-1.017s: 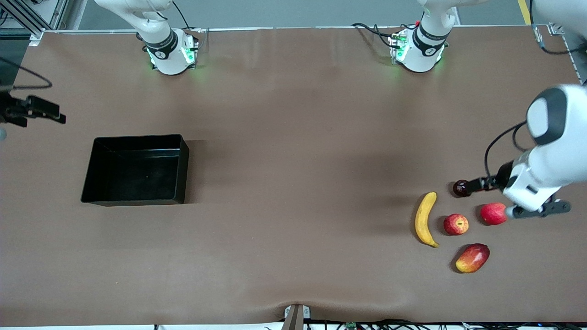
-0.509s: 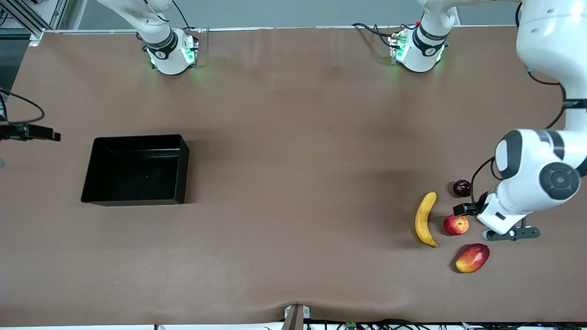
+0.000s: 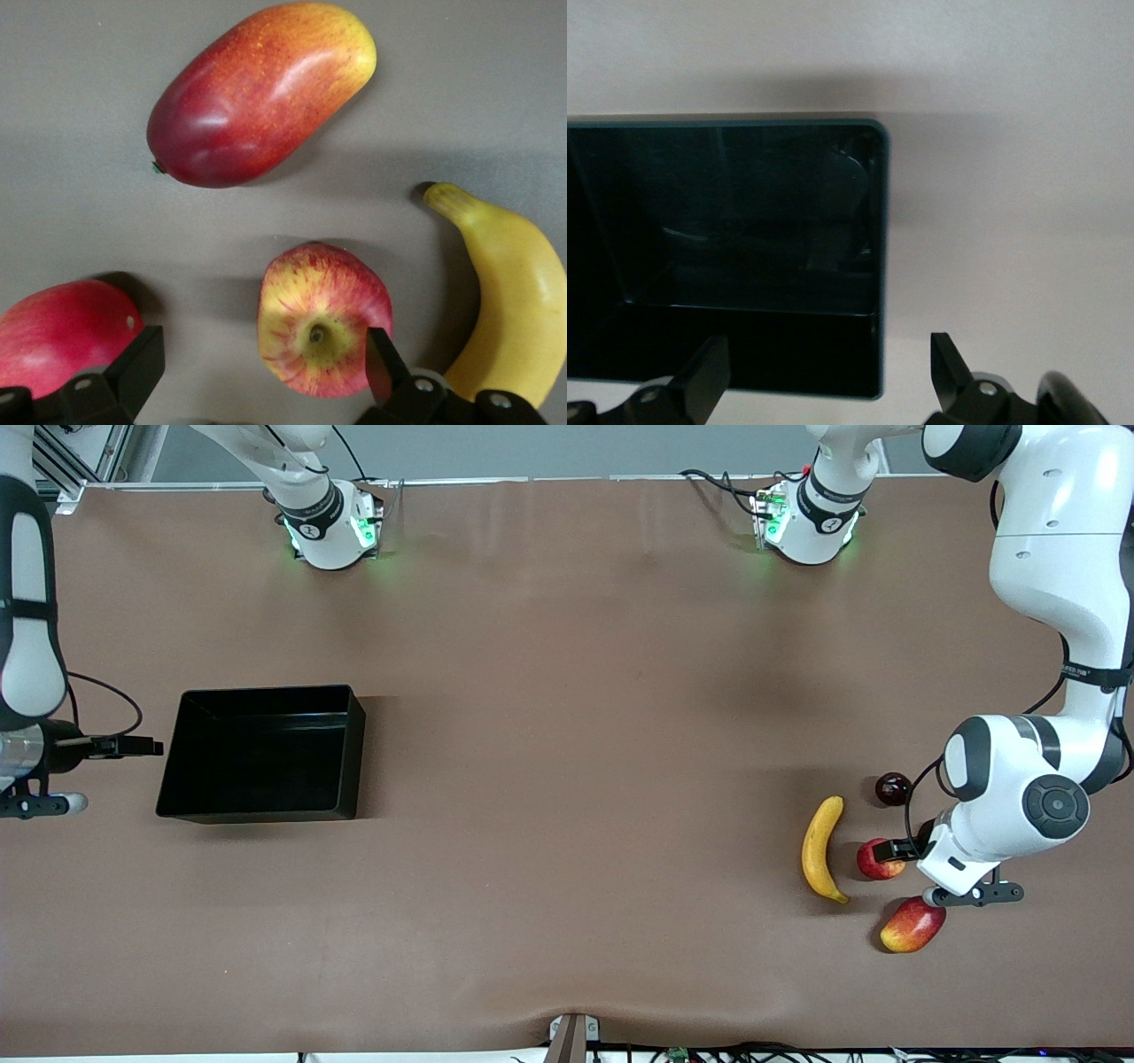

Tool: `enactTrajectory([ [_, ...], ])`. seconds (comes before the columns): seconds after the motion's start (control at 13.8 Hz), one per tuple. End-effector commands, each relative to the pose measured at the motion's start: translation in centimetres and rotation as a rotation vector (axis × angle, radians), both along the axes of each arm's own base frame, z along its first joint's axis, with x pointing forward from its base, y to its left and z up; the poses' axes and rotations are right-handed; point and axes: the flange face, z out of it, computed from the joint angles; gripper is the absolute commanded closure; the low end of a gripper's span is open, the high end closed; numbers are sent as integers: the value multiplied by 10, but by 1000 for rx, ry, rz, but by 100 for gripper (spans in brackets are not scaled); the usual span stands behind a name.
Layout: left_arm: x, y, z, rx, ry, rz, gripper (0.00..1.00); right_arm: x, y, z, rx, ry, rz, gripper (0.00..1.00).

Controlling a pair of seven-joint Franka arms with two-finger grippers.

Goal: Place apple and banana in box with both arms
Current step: 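Grasp the apple with the left gripper while the right gripper reaches the box edge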

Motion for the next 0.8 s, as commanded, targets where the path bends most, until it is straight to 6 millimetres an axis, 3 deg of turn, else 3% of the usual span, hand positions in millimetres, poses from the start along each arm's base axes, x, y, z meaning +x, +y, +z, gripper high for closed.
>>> enactTrajectory([
  [0.0, 5, -5, 9, -46, -17, 26, 0, -7, -6, -35, 36, 0, 26, 0],
  [0.15, 6, -8, 7, -52, -17, 22, 0, -19, -7, -68, 27, -36, 42, 0],
  [0.29, 6, -18, -4, -54, -20, 11, 0, -35, -26, -89, 40, -55, 62, 0],
  [0.51, 8, -17, -20, -56, -32, -5, 0, -54, -20, -117, 79, -47, 21, 85],
  [0.58, 7, -18, -26, -55, -26, -10, 0, -57, -23, -121, 73, -60, 17, 100],
  [0.65, 6, -17, -31, -53, -23, -11, 1, -60, -28, -123, 74, -59, 7, 100],
  [0.73, 6, -17, -34, -54, -20, -13, 32, -61, -25, -123, 79, -50, 9, 100],
])
